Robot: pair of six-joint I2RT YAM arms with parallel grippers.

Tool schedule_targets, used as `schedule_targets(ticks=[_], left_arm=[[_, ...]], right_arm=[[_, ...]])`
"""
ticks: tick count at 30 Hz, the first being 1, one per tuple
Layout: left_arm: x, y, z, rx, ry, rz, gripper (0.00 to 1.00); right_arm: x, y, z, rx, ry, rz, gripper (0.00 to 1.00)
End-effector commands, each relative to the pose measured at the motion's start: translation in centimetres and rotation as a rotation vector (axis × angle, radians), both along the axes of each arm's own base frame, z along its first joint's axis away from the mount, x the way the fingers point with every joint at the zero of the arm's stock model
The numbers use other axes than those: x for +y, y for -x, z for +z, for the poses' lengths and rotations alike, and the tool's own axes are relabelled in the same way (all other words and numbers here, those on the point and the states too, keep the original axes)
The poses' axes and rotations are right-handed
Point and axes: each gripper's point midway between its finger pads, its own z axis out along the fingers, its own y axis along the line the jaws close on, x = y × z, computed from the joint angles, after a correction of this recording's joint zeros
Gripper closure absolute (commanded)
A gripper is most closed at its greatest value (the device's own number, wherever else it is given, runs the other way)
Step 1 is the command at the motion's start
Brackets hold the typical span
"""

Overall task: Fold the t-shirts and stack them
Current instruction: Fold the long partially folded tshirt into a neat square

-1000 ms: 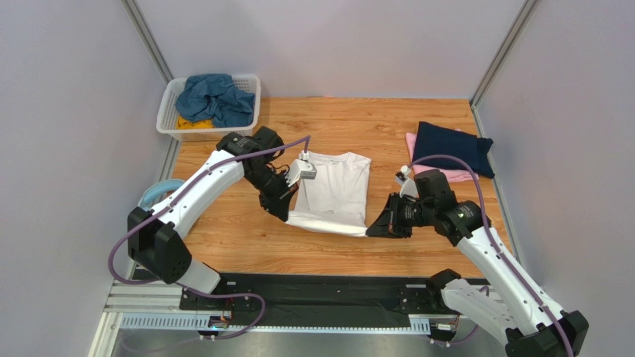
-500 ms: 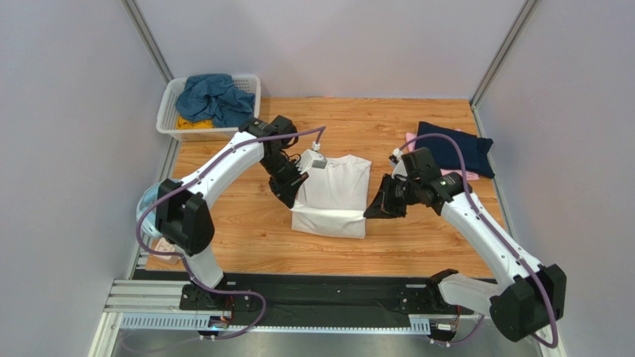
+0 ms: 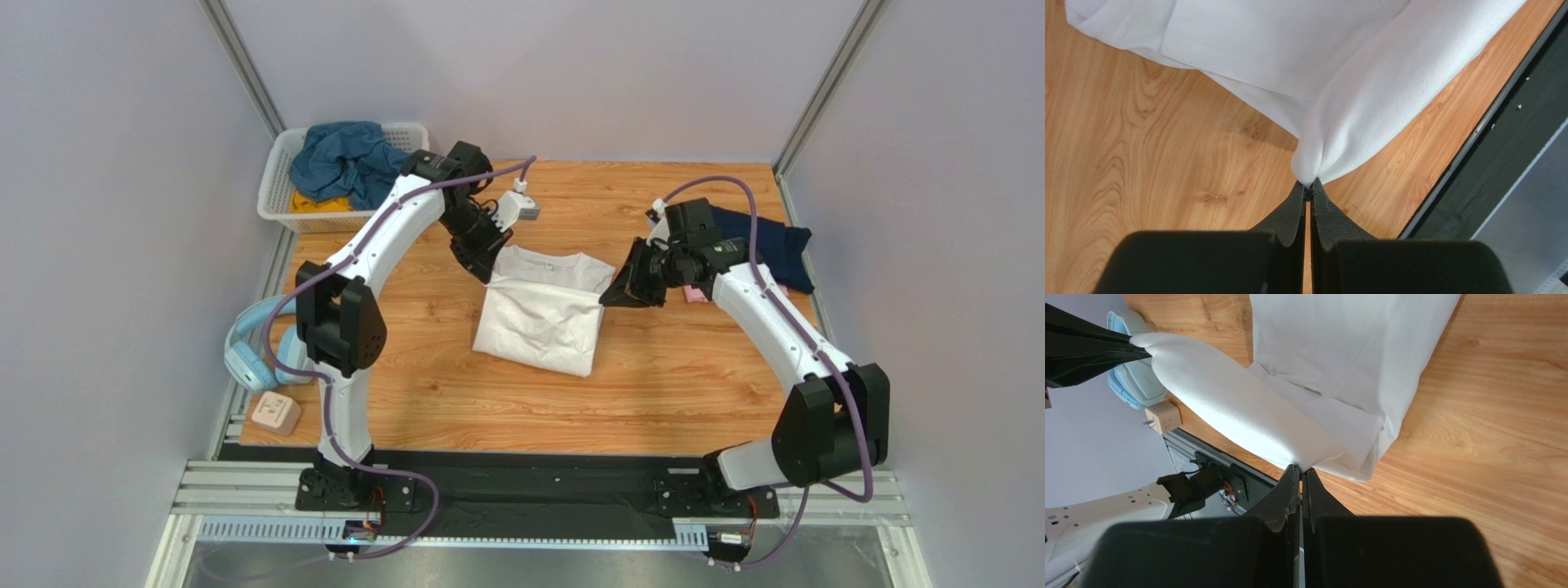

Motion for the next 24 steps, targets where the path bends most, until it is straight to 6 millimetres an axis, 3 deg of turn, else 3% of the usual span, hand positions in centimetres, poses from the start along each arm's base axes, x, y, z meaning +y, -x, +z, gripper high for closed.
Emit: schedule_targets(ticks=[1,7,17,22,24], left_arm=[[1.4,1.1,0.7,0.069,-0.063,-0.004,1.0],[0.7,-2.6,0.4,-0.002,-0.088,0.025,1.0],[-0.2,-8.3,-3.2,-0.103,-0.136,0.088,1.0],[-0.9,-10.4,-4.5,-0.14,-0.135,0.113,1.0],[-1.3,-11.3,-4.1,-0.172,-0.114,0.125,1.0]], right_arm=[[0.6,-2.8,2.3,-0.103,-0.029,0.017,1.0],[0.5,-5.1,1.2,-0.09,-0.024,-0.003,1.0],[-1.3,-9.4,-2.0,-0.043,-0.022,-0.085,1.0],[-2.2,-10.3,-3.1,-0.025,-0.024,-0.111,1.0],[-2.7,-10.5,-3.3,-0.023,-0.025,-0.122,1.0]])
